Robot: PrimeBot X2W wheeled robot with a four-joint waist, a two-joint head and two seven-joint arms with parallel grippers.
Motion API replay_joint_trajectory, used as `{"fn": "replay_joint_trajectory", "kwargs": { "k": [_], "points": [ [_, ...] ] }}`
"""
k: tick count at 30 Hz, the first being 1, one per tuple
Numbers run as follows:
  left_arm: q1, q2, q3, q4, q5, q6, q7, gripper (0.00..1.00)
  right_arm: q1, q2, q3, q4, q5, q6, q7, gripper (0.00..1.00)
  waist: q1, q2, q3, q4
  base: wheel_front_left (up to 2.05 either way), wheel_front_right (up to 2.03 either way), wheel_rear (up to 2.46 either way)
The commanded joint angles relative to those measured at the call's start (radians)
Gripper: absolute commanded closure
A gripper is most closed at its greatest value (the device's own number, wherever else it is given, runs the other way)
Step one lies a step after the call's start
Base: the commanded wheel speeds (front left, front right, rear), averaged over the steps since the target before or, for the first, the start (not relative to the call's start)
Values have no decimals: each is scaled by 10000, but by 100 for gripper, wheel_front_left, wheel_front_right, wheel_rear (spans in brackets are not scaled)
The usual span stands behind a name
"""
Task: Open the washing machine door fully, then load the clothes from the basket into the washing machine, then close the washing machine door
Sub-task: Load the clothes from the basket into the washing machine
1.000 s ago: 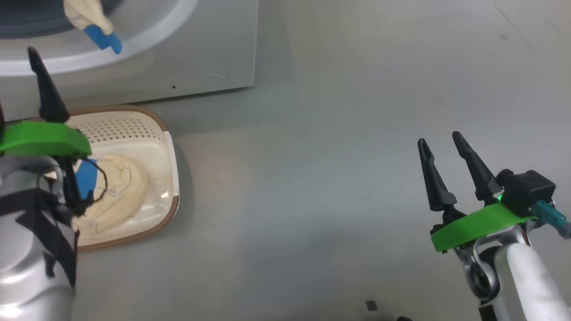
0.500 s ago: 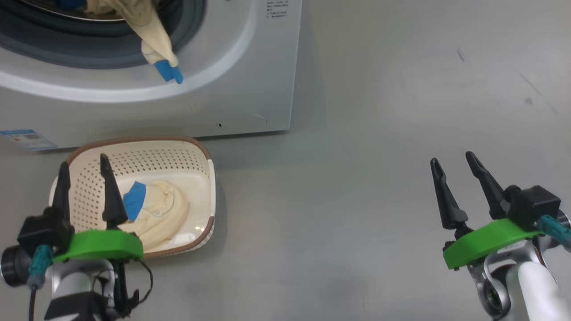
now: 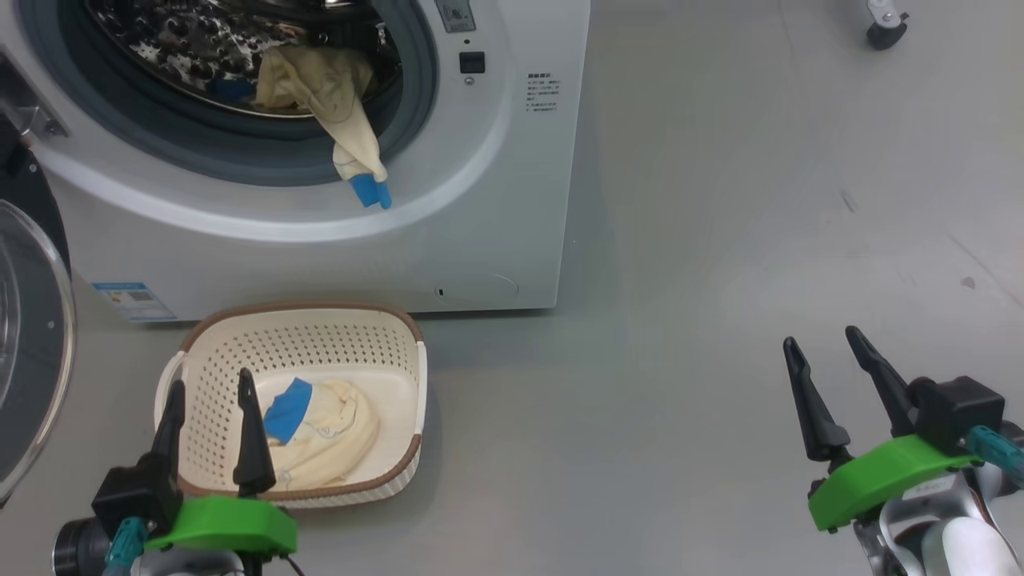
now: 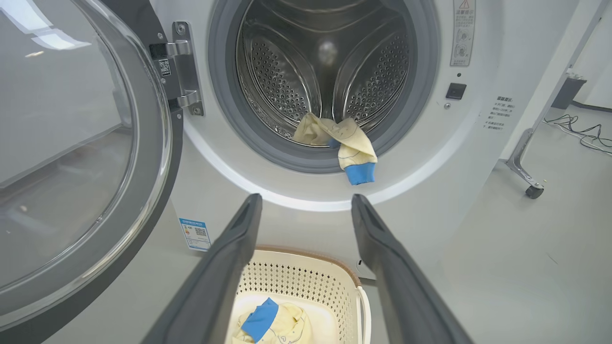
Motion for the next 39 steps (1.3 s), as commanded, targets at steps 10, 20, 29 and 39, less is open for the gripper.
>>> {"fn": "replay_joint_trajectory", "kwargs": {
  "k": [10,20,29,39],
  "points": [
    [198,141,198,-453,-80,64,258,0,156,-227,266,-553,-8,-29,207,0,1,-1,-448,-59,0,0,0],
    [135,209,123,-319,-112,163,473,0,229,-192,371,-540,47,-29,233,0,1,-1,-598,-177,0,0,0],
    [-41,264,18,-166,-187,118,642,0,212,-176,415,-571,50,-29,235,0,1,-1,-548,-139,0,0,0],
    [-638,307,-127,430,-828,-338,1824,0,15,-160,539,-599,228,-29,204,0,1,-1,-182,-215,0,0,0]
  ]
}}
